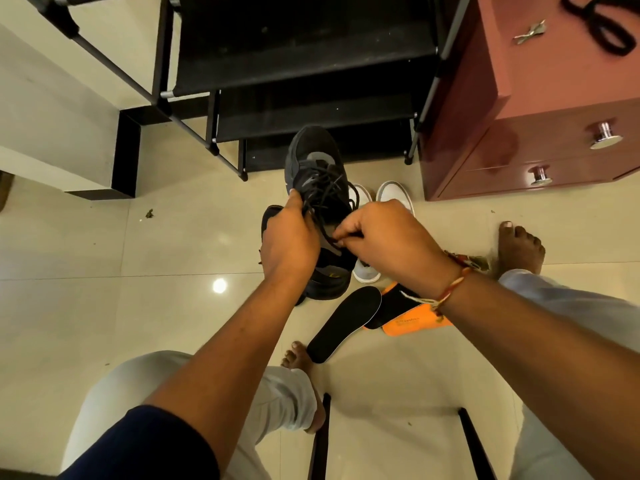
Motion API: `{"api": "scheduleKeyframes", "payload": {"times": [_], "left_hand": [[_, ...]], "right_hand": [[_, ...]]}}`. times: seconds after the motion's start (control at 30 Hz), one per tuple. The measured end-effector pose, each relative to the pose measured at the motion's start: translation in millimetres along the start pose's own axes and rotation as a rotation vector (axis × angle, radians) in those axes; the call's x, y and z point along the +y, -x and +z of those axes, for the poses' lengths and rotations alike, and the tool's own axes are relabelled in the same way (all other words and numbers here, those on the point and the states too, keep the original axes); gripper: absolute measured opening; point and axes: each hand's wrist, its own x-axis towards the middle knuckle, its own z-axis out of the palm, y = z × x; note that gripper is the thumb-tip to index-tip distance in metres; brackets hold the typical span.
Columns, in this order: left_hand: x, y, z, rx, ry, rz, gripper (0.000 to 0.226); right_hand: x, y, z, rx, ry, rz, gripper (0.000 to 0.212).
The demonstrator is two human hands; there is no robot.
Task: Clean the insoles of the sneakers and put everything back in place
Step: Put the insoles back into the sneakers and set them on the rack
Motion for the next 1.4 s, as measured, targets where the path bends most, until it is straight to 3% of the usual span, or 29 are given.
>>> {"api": "scheduleKeyframes", "payload": {"times": [0.1, 0.27, 0.37, 0.6, 0.73, 0.87, 1.07, 1.2, 1.3, 1.4], "left_hand": [[6, 6, 0, 0.029, 0.019, 0.055, 0.044], [14, 17, 1, 0.023, 0.056, 0.130, 0.046], [18, 24, 0, 0.014, 0.101, 0.142, 0.049], [14, 14, 1, 0.041, 0.195, 0.083, 0.045], [11, 13, 1, 0.074, 0.201, 0.071, 0.047], [15, 18, 4, 0.055, 0.175, 0.130, 0.048], [13, 15, 4, 0.054, 0.148, 0.100, 0.046], [8, 6, -2, 0.121, 0.172, 0.038, 0.042], [6, 0, -8, 0.162, 0.201, -0.031, 0.042], [6, 0, -8, 0.192, 0.223, -0.046, 0.040]], "right_hand": [[-3, 0, 6, -0.097, 0.288, -0.060, 0.032], [-5, 7, 6, -0.299, 0.481, -0.155, 0.021], [-7, 9, 3, -0.334, 0.500, -0.127, 0.023], [-4, 0, -11, -0.087, 0.218, -0.067, 0.016], [7, -2, -23, 0.407, 0.048, 0.033, 0.018], [16, -8, -18, 0.357, -0.150, 0.179, 0.044], [14, -8, -13, 0.448, -0.186, 0.117, 0.016], [10, -8, -10, 0.308, -0.183, -0.009, 0.016], [12, -8, -2, 0.178, 0.040, -0.120, 0.024], [12, -7, -1, 0.089, 0.254, -0.086, 0.034]]}}
